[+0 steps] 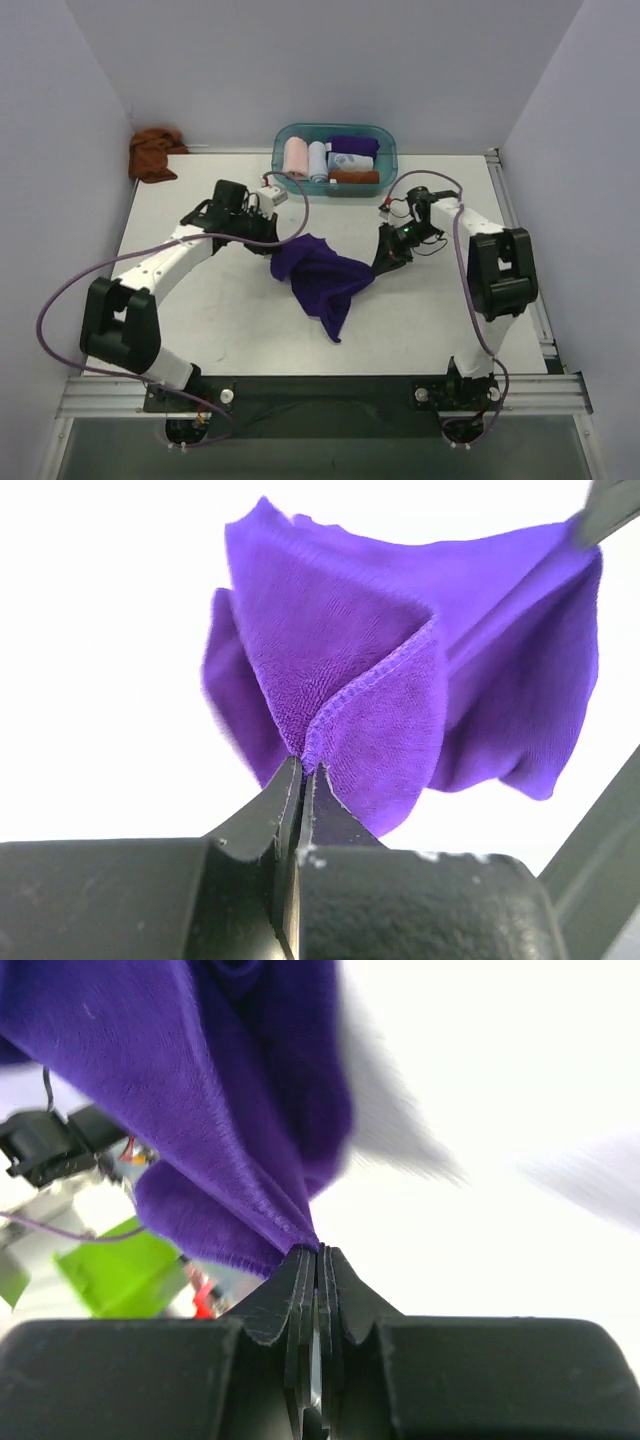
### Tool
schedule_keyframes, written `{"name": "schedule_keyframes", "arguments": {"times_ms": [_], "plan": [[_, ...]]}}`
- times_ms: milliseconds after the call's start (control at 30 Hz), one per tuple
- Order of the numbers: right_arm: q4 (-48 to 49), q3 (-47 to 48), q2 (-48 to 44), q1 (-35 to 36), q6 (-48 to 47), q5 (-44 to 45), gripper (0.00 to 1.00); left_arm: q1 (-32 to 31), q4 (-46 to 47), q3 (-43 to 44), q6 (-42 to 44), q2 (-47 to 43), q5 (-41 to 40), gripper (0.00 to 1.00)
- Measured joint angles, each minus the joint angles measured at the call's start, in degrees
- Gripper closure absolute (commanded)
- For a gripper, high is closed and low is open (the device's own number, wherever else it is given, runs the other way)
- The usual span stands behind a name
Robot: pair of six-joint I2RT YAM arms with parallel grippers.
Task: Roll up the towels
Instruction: Flatten the towel
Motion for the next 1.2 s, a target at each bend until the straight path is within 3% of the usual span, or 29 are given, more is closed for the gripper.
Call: {"name": "schedule_keyframes", "arguments": {"times_ms": [200, 300, 433, 533, 700, 833, 900, 933, 967, 1000, 1100, 1200], "plan": [[-5.29, 0.87, -8.90, -5.90, -6.05, 7.30, 1.00, 10.14, -5.09, -1.90, 2.43, -8.81, 0.20, 1.00], [-6.64, 1.44, -10.99, -5.01, -8.59, 9.84, 1.00, 14.03, -7.39, -5.92, 3.63, -10.58, 1.27, 1.00], [-9.60, 1.64, -12.74, -7.21, -13.68, 19.45, 1.00, 24.00, -12.02, -10.14, 6.82, -10.91, -1.99, 1.00], [-10.73, 2.10, -13.51, -8.33, -16.50, 22.01, 1.00, 25.97, -14.53, -10.16, 10.36, -10.86, -1.38, 1.00], [-12.94, 4.98, -14.62, -4.44, -20.46, 23.47, 1.00, 26.05, -17.51, -9.79, 17.73, -8.59, -1.05, 1.00], [-13.42, 4.96, -15.50, 1.99, -22.29, 23.67, 1.00, 32.46, -18.49, -9.68, 22.08, -7.32, 0.98, 1.00], [-13.33, 4.66, -15.65, 5.55, -23.06, 22.95, 0.78, 35.98, -19.65, -9.29, 25.55, -6.69, 1.75, 1.00], [-13.27, 4.26, -15.65, 7.56, -23.54, 22.56, 0.62, 37.09, -20.65, -9.09, 28.04, -6.27, 1.68, 0.93], [-13.31, 3.41, -15.67, 9.42, -24.11, 22.73, 0.39, 37.77, -21.59, -9.07, 30.86, -5.79, 1.03, 0.77], [-13.57, 2.16, -15.82, 10.93, -24.81, 22.45, 0.34, 38.16, -22.62, -9.11, 33.97, -5.22, 0.26, 0.67], [-14.14, -2.84, -17.05, 12.35, -26.86, 22.08, 0.31, 39.10, -25.77, -9.25, 40.44, -3.78, -1.16, 0.44], [-14.53, -7.08, -20.46, 10.88, -28.26, 22.49, 0.38, 39.34, -28.81, -7.65, 42.49, -2.86, 0.02, 0.40]]}}
